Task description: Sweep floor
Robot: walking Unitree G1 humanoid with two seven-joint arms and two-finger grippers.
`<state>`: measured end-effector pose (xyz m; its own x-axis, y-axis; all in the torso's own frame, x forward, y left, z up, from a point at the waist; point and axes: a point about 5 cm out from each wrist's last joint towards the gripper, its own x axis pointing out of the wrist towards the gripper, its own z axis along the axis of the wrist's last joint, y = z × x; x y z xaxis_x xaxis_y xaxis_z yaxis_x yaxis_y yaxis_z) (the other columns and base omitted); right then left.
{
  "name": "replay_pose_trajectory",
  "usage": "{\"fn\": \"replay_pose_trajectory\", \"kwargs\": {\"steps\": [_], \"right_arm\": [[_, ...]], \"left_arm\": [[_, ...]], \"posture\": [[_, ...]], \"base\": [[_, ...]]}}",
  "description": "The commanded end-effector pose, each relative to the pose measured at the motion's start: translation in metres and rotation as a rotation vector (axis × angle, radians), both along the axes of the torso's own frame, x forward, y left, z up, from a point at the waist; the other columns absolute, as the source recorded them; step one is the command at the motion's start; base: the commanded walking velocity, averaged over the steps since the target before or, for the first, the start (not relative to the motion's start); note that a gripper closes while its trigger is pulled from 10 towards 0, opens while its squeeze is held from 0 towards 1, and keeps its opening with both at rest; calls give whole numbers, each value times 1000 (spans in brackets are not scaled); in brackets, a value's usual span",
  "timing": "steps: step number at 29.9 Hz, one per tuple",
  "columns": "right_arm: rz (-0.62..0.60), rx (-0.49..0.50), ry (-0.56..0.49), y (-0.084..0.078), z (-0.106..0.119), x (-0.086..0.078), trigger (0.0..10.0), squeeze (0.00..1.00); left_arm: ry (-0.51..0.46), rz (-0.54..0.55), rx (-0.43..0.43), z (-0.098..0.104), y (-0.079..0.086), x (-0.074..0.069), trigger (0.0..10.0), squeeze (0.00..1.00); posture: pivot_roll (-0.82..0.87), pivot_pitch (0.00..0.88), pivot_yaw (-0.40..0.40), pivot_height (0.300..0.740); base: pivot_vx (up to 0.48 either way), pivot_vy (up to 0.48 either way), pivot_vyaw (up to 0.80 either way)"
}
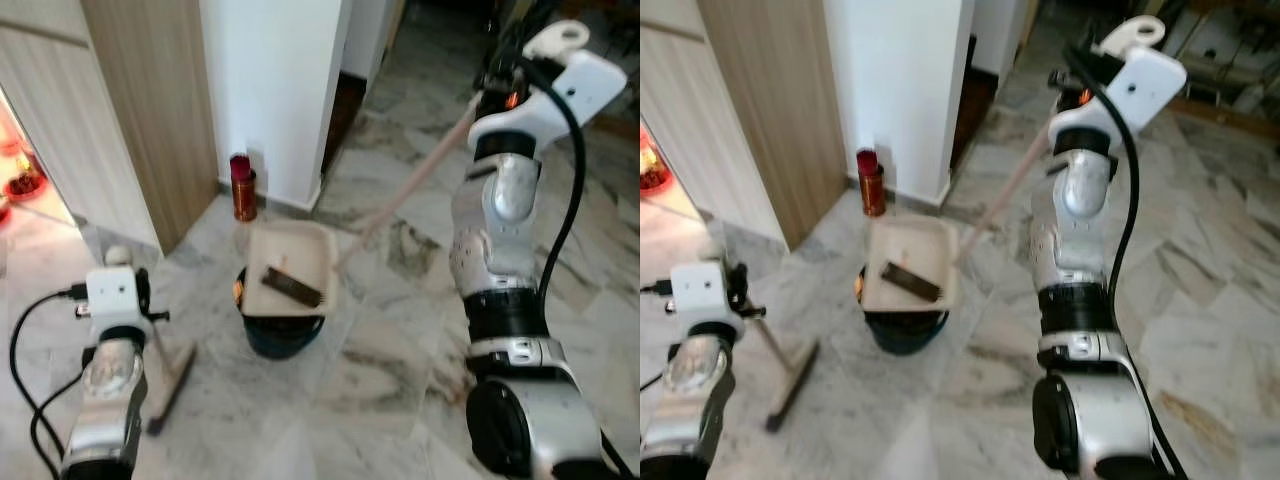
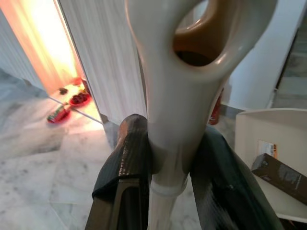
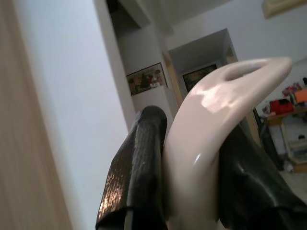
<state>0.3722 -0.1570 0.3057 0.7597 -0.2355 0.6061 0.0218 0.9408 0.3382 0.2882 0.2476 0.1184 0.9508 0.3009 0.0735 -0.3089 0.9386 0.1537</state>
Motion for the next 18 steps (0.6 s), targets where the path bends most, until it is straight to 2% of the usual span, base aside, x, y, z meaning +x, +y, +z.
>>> {"fn": "replay_pose_trajectory", "kwargs": {"steps": [1,18], "right_arm": [[-34,11,-75,-11,16,-6,10000,0],[-14,4,-74,-6,16,-6,10000,0]], "left_arm": [[-51,-31,5,10,-8,3,10000,0],[-53,-22,15,9,-6,2,10000,0]], "posture": [[228,64,-109,740],[225,71,-116,740]], "base": [[334,0,0],[332,0,0]]}}
